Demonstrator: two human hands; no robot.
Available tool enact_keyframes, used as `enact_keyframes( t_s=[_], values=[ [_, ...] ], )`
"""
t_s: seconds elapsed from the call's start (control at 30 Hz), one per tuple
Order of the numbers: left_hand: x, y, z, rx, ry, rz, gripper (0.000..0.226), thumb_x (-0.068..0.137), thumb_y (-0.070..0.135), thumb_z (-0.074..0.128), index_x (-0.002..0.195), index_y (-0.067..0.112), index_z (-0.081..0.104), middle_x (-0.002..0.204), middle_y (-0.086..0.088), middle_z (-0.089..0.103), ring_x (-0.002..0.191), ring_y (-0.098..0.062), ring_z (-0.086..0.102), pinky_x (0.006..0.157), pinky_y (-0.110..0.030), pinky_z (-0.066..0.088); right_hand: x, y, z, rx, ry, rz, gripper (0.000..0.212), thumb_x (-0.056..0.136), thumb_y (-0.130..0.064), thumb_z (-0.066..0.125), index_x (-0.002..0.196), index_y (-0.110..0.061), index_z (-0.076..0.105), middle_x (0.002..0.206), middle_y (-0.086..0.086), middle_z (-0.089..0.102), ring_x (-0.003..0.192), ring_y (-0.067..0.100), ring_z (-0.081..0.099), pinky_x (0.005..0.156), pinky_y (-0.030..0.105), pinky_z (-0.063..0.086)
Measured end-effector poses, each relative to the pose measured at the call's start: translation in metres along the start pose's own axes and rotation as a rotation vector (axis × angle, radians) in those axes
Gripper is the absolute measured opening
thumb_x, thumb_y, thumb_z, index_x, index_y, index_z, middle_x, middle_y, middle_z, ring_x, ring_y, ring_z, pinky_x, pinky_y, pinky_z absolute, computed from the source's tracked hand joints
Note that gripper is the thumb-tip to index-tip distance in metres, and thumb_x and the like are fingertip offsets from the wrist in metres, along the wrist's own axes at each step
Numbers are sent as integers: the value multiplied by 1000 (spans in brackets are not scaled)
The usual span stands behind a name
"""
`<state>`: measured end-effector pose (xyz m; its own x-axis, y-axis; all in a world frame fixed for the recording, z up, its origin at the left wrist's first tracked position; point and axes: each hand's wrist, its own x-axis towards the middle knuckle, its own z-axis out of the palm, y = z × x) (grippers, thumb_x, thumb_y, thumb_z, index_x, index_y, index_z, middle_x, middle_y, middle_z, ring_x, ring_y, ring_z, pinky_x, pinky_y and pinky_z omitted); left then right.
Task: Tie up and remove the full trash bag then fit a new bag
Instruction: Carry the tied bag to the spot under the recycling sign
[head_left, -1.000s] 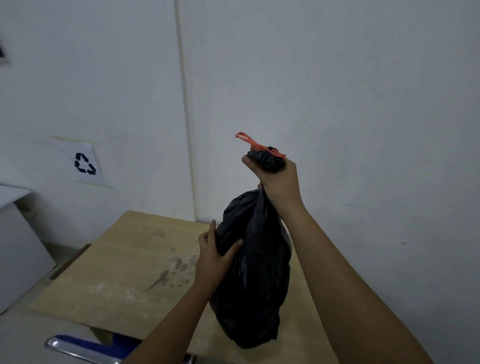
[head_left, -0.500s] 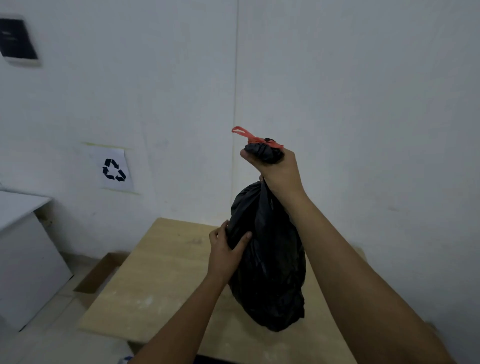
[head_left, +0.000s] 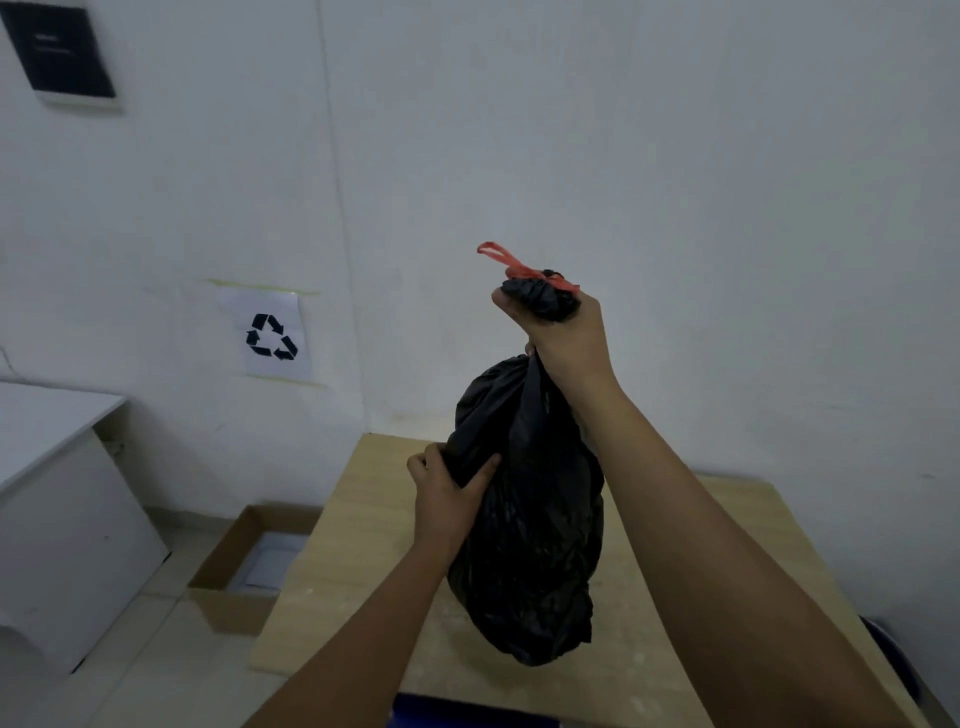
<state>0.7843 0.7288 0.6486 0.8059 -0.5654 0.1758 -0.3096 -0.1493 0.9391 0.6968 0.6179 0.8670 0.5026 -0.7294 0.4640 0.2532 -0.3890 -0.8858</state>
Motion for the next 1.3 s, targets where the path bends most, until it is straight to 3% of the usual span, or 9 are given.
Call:
enact_keyframes(
  t_s=[0.13, 0.3, 0.43, 0.5, 0.73, 0.87, 1.07, 1.23, 1.3],
  values=[
    [13, -21, -35, -9, 56, 8, 60, 82, 66, 77, 113, 23, 48, 120, 3, 38, 95, 20, 50, 74, -15, 46, 1, 7, 45, 29, -49, -37, 17, 84, -29, 90, 99, -25, 83, 86, 1, 75, 59, 0, 57, 69, 22, 47],
    [43, -50, -83, -24, 57, -23, 61, 81, 66, 76, 113, 23, 47, 119, 3, 38, 94, 16, 52, 79, -28, 52, 9, 13, 113, 25, -73, -44, 16, 85, -30, 90, 99, -32, 83, 79, -9, 73, 55, 5, 53, 62, 22, 46],
    [86, -74, -133, -54, 34, -8, 59, 81, 64, 78, 112, 25, 47, 117, 7, 37, 95, 21, 49, 72, -9, 42, 24, 21, 179, 15, -54, -45, 17, 84, -31, 90, 99, -34, 84, 83, -9, 76, 55, 3, 55, 64, 22, 46],
    [110, -87, -164, -43, 10, -2, 59, 81, 62, 79, 112, 24, 47, 116, 7, 37, 94, 22, 49, 71, -8, 41, 32, 26, 216, 8, -21, -43, 19, 84, -30, 90, 102, -32, 84, 89, -12, 78, 57, 0, 58, 68, 22, 46],
    [182, -135, -277, 10, -10, -7, 62, 79, 63, 80, 112, 22, 46, 117, 4, 37, 92, 11, 52, 81, -31, 51, 56, 51, 341, 70, 18, 0, 18, 84, -24, 91, 100, -19, 82, 75, -15, 67, 58, 1, 56, 68, 18, 46],
    [224, -162, -336, 53, 24, -22, 63, 80, 56, 83, 114, 18, 47, 119, 0, 39, 94, 7, 52, 81, -31, 50, 71, 71, 408, 110, 2, 27, 19, 84, -24, 91, 102, -20, 83, 75, -14, 67, 59, 1, 58, 70, 20, 47],
    [278, -215, -393, 98, 74, -58, 64, 81, 54, 83, 119, 17, 47, 122, -1, 38, 91, 0, 53, 79, -31, 48, 93, 110, 494, 125, -81, 22, 15, 85, -24, 91, 98, -24, 82, 67, -17, 68, 57, 0, 61, 64, 9, 47],
    [313, -255, -421, 145, 3, -54, 68, 79, 64, 79, 124, 26, 46, 121, 6, 38, 93, 8, 53, 78, -25, 49, 106, 144, 542, 101, -85, 69, 21, 83, -24, 92, 98, -17, 80, 90, -8, 79, 88, 11, 75, 86, 21, 55],
    [331, -273, -431, 147, -36, -66, 70, 78, 66, 79, 127, 29, 46, 122, 6, 38, 95, 5, 54, 82, -29, 51, 112, 158, 560, 110, -94, 99, 24, 84, -19, 92, 102, -11, 78, 91, -5, 80, 87, 13, 77, 83, 24, 60]
  ],
)
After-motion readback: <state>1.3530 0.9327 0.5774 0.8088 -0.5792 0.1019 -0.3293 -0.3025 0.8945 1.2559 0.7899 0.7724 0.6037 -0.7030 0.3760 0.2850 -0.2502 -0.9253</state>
